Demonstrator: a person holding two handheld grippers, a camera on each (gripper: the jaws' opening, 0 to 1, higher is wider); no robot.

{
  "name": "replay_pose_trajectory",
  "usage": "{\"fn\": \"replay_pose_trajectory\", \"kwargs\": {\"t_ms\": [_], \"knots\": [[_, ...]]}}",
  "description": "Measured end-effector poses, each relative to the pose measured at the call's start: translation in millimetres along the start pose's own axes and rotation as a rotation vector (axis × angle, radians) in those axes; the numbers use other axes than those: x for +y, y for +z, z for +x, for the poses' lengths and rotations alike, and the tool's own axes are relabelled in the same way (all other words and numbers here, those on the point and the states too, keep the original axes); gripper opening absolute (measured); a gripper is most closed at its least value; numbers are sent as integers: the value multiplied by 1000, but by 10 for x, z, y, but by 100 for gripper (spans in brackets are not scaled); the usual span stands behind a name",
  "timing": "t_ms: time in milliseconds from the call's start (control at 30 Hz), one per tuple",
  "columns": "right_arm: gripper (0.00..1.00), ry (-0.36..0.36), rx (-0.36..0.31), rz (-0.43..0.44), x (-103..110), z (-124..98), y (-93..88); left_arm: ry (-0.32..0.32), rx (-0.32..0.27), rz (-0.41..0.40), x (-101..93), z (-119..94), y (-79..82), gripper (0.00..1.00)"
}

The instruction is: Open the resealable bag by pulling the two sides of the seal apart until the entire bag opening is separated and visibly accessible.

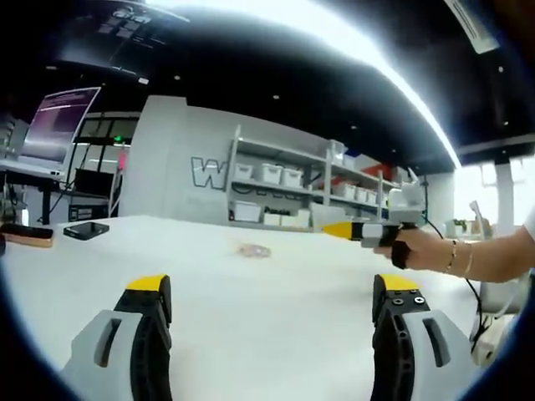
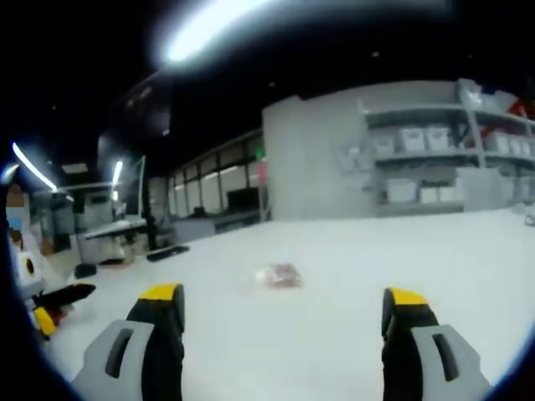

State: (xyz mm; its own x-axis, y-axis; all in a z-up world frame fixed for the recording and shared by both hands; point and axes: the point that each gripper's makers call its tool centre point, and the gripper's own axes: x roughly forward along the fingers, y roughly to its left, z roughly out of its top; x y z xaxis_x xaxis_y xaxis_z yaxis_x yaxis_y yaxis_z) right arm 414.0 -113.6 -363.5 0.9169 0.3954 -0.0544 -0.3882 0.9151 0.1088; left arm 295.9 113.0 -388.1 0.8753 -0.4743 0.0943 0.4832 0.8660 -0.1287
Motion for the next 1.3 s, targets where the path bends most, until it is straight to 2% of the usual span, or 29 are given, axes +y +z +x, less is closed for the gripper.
{"fn": "replay_pose_trajectory", "kwargs": {"t_ms": [367,667,1300], "knots": [[100,-14,-8,14,-66,-213,-27,1,2,2,-8,-5,-6,100],[100,-24,-31,12,-124,-386,20,-1,8,5,-6,-3,-13,100],[100,-49,-45,30,-233,-775,-67,6,4,6,-3,-5,-5,100]]}}
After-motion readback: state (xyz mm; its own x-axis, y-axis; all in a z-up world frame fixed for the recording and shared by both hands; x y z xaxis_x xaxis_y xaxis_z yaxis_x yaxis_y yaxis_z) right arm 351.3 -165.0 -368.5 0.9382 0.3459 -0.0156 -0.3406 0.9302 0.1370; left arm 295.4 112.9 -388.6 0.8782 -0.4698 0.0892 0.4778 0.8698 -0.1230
